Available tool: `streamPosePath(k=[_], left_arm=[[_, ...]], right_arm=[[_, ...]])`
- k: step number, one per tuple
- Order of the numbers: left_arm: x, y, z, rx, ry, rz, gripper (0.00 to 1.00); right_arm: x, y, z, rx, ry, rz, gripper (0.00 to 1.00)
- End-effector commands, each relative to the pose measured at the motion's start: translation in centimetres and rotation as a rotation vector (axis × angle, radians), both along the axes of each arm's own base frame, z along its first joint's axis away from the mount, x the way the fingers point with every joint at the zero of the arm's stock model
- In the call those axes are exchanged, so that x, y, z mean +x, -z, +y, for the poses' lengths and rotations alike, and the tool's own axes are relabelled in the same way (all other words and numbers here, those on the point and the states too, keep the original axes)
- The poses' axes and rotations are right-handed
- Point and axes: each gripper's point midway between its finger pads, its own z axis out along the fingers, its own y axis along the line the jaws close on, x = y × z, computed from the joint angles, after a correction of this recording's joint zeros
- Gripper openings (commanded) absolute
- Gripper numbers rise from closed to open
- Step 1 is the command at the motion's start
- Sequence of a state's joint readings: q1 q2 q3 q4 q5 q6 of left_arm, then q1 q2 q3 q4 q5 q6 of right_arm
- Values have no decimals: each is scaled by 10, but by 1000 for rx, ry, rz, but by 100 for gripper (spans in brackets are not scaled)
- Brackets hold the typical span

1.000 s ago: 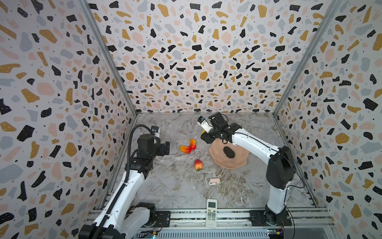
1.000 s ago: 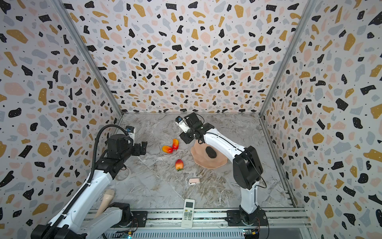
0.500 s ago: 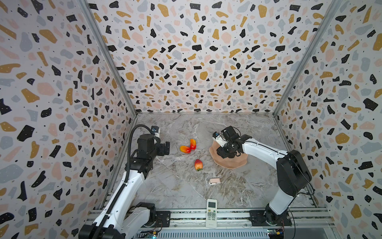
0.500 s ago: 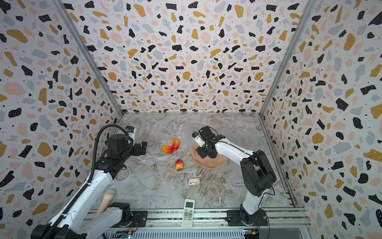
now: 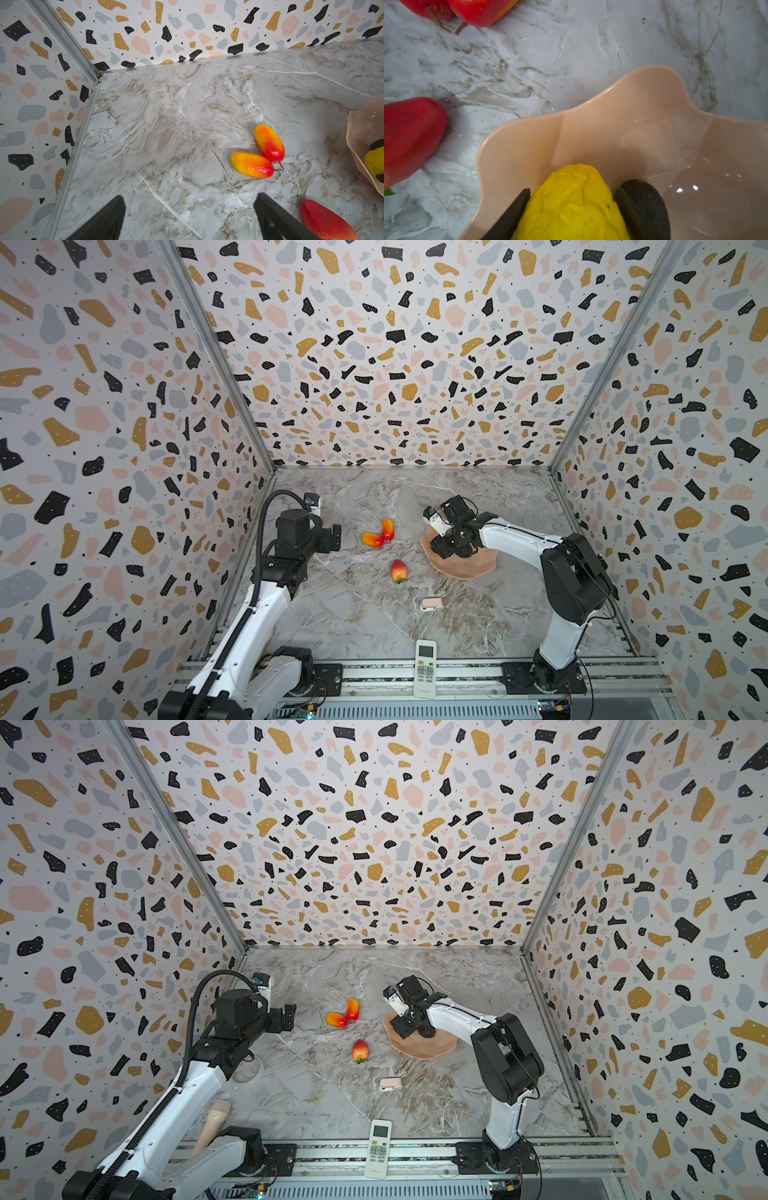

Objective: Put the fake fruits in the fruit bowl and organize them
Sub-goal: 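Carry the yellow lemon into the pink bowl and release it, then reach the right gripper to the small red-yellow mangoes and grasp one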

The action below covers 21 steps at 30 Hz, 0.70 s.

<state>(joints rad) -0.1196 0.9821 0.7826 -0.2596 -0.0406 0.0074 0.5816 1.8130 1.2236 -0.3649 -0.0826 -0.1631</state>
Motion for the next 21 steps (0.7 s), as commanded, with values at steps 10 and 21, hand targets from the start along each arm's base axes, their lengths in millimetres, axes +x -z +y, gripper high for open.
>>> streamPosePath(k=[10, 21], left_arm=[[6, -16, -1, -9, 7, -54, 99], [5, -17, -1, -9, 8, -58, 100]], right_arm=[[7, -16, -5, -7, 7, -40, 80], [17, -76, 3, 9, -15, -145, 100]])
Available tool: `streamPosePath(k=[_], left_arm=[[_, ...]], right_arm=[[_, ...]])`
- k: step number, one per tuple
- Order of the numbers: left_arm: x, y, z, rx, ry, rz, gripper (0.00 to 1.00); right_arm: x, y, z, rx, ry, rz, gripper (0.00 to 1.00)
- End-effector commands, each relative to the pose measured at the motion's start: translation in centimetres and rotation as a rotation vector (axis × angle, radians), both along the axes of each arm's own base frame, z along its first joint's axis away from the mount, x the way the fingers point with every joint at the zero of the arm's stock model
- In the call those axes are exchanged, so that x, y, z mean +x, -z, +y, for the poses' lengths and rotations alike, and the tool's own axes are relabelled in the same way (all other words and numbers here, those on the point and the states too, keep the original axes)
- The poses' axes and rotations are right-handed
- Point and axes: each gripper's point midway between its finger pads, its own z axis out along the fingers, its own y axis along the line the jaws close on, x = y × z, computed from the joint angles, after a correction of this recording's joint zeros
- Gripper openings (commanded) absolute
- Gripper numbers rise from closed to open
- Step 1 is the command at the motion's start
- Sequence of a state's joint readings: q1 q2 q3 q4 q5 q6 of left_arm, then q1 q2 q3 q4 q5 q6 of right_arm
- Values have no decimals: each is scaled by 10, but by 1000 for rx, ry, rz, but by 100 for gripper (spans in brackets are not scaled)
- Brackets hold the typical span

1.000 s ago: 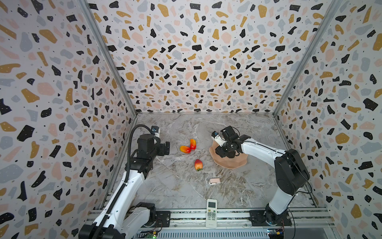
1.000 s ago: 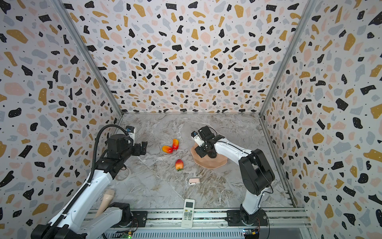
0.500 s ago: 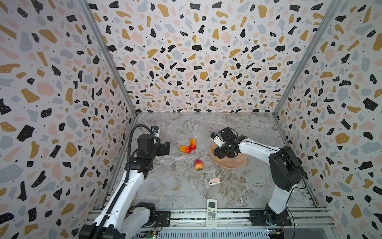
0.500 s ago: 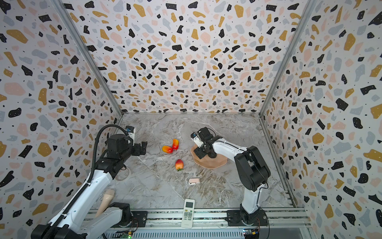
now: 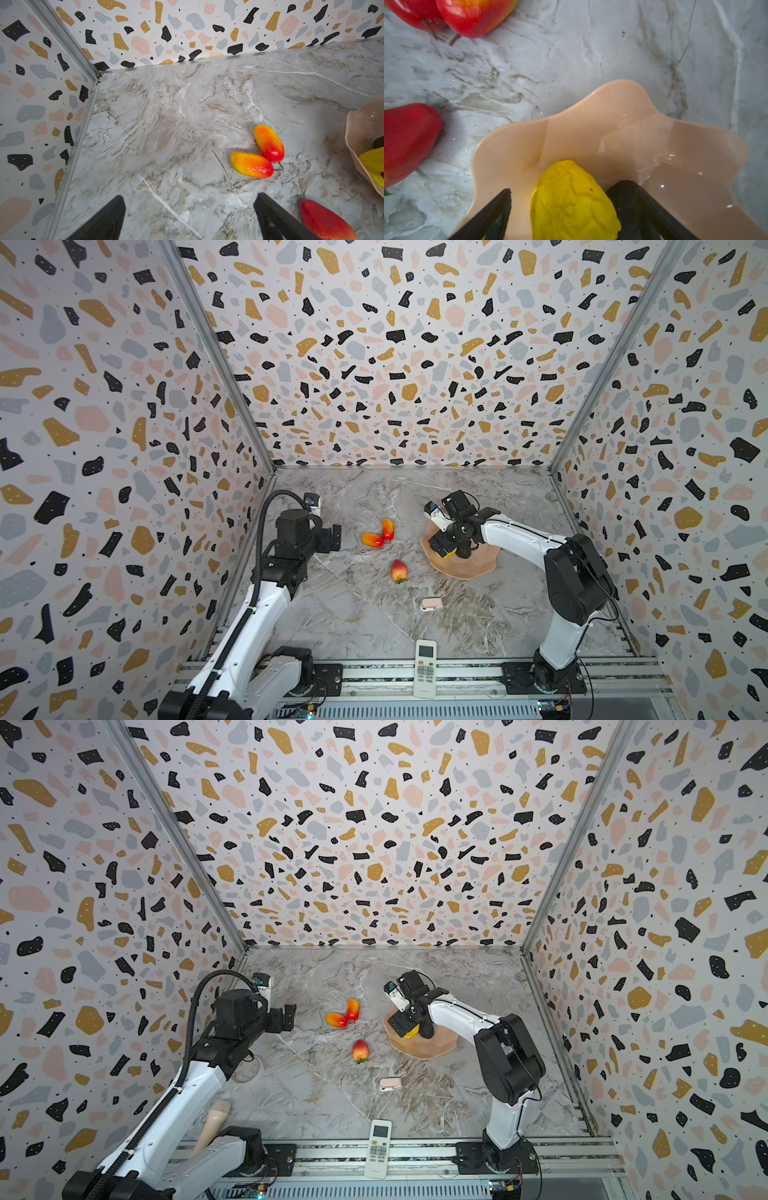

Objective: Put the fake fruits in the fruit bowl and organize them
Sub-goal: 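Reach the right gripper to the small red-yellow mangoes and grasp one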

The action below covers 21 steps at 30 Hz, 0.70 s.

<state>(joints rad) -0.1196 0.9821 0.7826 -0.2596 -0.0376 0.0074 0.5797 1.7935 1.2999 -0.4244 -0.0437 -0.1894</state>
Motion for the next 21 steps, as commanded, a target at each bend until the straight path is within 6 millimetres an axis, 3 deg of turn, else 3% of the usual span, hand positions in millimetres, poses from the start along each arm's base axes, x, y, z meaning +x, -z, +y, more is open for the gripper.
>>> streamPosePath(k=[1, 7, 12, 16, 21], left_arm=[[5, -17, -1, -7, 5, -58, 100], [5, -18, -1, -11, 9, -61, 100], [4, -18, -1, -9, 8, -60, 100], [3, -18, -1, -7, 6, -60, 100], [3, -15, 0, -8, 3, -47, 100]], right_arm=[[5, -54, 9, 35, -27, -101, 99], [11, -76, 73, 135, -152, -152, 99], [37, -78, 133, 238, -151, -151, 99], [59, -64, 165, 283, -68, -106, 99], [70, -35, 176, 331, 53, -43, 100]])
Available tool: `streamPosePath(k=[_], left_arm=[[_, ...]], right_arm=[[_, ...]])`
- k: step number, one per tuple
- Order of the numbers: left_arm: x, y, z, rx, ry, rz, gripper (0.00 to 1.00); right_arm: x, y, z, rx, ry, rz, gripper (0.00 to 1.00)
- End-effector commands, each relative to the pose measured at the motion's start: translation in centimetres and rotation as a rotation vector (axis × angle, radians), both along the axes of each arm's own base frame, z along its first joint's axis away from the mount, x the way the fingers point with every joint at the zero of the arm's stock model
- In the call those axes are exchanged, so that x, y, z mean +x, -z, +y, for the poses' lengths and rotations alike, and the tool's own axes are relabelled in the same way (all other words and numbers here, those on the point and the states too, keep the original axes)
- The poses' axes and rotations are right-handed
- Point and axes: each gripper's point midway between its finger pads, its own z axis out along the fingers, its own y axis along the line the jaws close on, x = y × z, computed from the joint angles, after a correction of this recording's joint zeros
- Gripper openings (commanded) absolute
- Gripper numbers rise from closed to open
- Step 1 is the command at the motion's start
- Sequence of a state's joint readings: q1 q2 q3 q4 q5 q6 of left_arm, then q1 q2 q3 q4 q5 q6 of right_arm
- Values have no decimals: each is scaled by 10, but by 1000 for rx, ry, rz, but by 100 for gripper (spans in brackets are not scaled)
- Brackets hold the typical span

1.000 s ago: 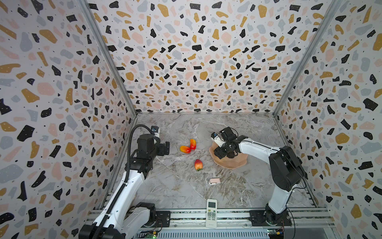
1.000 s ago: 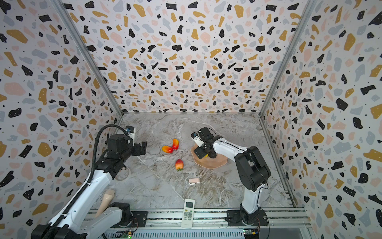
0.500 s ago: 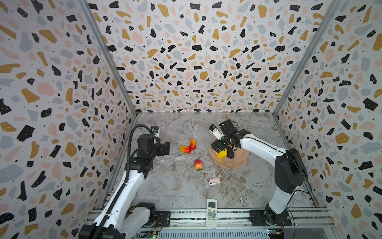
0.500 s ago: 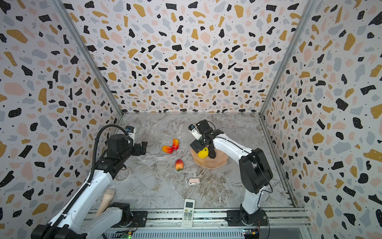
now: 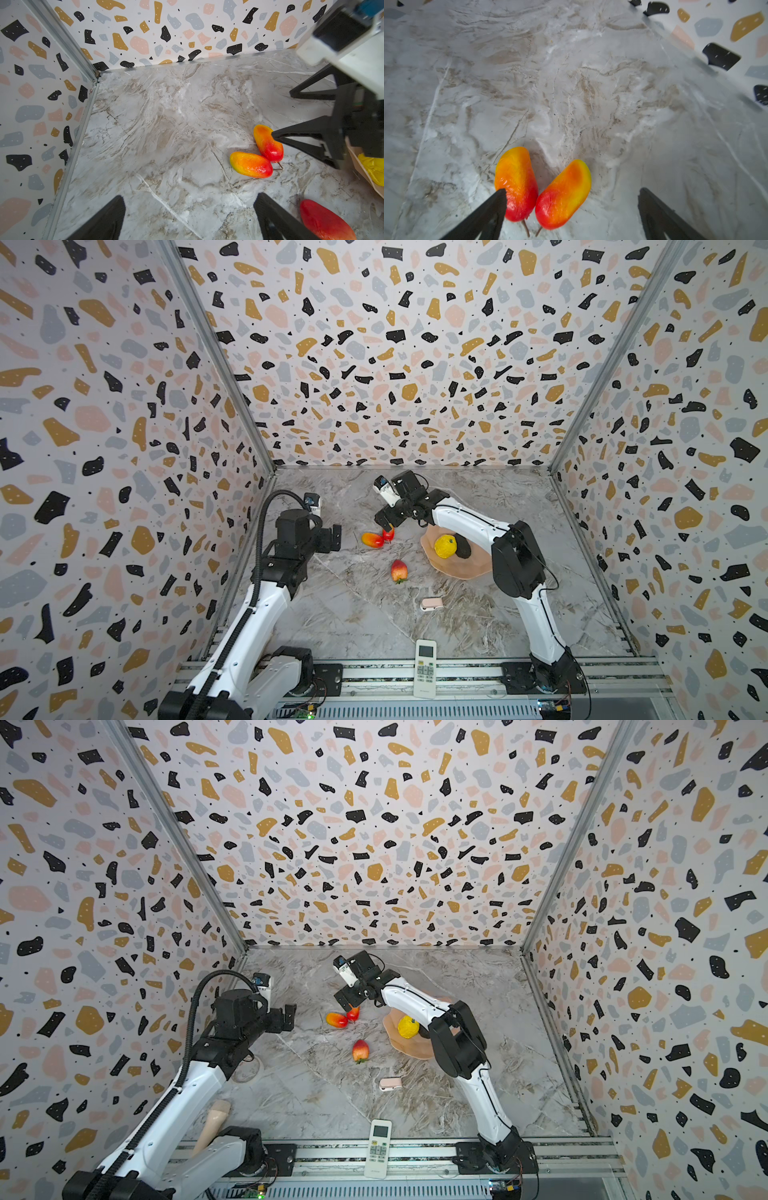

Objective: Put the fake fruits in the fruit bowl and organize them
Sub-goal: 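Reach the right gripper to the small red-yellow mangoes and grasp one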

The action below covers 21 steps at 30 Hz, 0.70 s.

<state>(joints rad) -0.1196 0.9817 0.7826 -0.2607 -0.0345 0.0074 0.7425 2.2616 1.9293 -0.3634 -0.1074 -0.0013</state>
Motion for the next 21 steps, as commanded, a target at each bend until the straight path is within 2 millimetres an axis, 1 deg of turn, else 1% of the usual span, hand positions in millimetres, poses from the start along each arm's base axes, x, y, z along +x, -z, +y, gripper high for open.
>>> streamPosePath(k=[1, 3, 5, 8, 13, 21], left_arm=[[4, -14, 0, -7, 2, -45, 100], [4, -13, -1, -11, 5, -42, 100], [4, -13, -2, -15, 9, -41, 100], [4, -12, -4, -22, 16, -37, 100], [3, -11, -3, -21, 13, -35, 100], [4, -12, -3, -21, 14, -36, 100]], right_arm=[[8, -9, 2, 77, 120, 44, 100], [10, 4, -1, 70, 163, 63, 97], [11, 13, -4, 68, 185, 80, 95], [8, 21, -1, 85, 180, 113, 89], [0, 32, 4, 104, 160, 157, 77], [-7, 47, 6, 93, 142, 199, 69]])
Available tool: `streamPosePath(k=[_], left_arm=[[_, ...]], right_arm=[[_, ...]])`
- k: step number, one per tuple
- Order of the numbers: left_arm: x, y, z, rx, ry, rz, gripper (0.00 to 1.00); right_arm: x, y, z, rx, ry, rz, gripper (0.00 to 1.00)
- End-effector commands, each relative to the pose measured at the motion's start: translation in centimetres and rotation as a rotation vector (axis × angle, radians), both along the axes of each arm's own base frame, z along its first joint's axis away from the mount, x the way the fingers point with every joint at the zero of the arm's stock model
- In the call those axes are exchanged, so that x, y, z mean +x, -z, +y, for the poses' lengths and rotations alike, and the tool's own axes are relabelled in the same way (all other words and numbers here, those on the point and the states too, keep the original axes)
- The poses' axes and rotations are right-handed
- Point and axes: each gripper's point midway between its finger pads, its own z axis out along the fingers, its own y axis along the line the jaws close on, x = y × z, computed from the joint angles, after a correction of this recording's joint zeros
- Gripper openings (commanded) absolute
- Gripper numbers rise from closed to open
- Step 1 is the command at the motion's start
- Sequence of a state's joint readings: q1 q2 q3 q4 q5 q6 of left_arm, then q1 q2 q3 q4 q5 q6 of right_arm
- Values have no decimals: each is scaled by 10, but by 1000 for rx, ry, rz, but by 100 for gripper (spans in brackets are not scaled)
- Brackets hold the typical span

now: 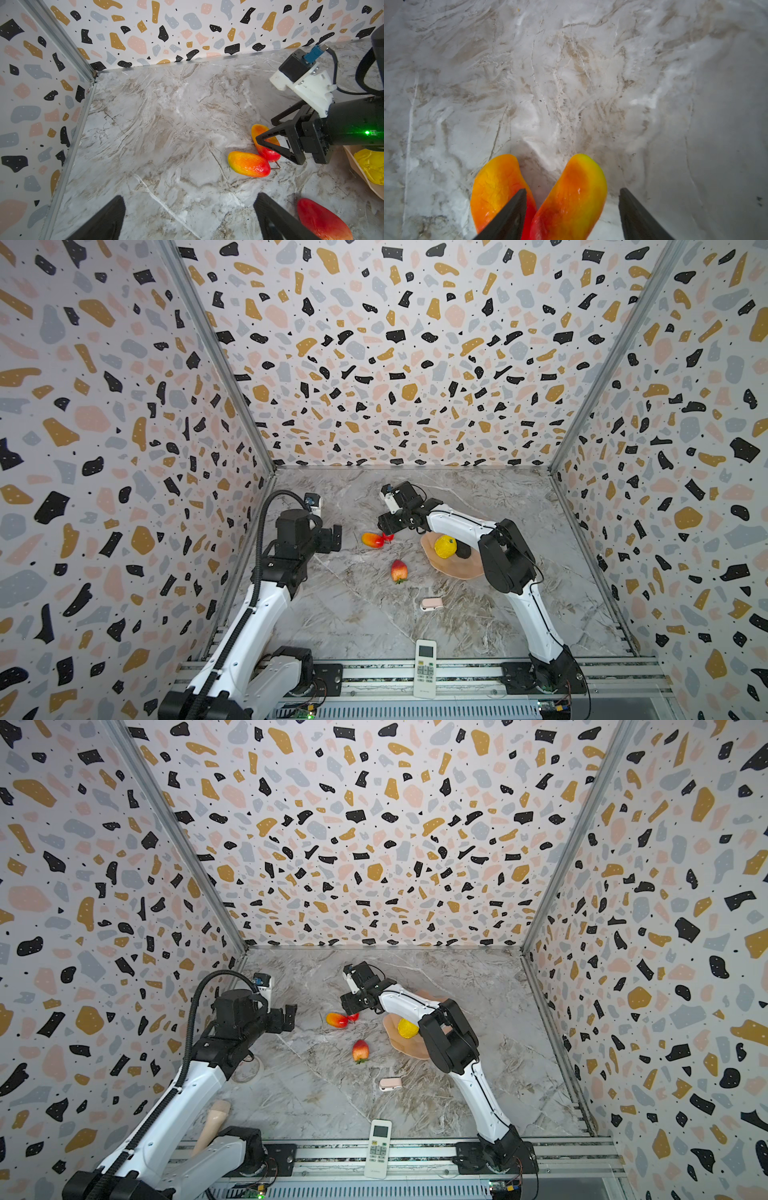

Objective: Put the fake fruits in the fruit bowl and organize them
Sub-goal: 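Reach the right gripper to the small red-yellow mangoes and grasp one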

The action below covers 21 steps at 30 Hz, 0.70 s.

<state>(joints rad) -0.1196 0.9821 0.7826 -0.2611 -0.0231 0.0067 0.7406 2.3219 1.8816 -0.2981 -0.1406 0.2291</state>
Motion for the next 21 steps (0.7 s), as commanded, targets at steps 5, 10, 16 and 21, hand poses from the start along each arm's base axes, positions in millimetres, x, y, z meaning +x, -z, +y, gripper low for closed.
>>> streamPosePath(k=[5, 10, 16, 21], left_arm=[[4, -12, -1, -14, 2, -38, 100], [5, -12, -1, -13, 5, -37, 100], [5, -13, -1, -12, 5, -39, 100], [5, -13, -1, -11, 6, -39, 100]], right_arm=[[-7, 9, 6, 18, -16, 40, 62], [-7, 12, 6, 16, -17, 43, 59], [-7, 12, 7, 18, -24, 42, 45], [-5, 5, 7, 19, -31, 24, 41]])
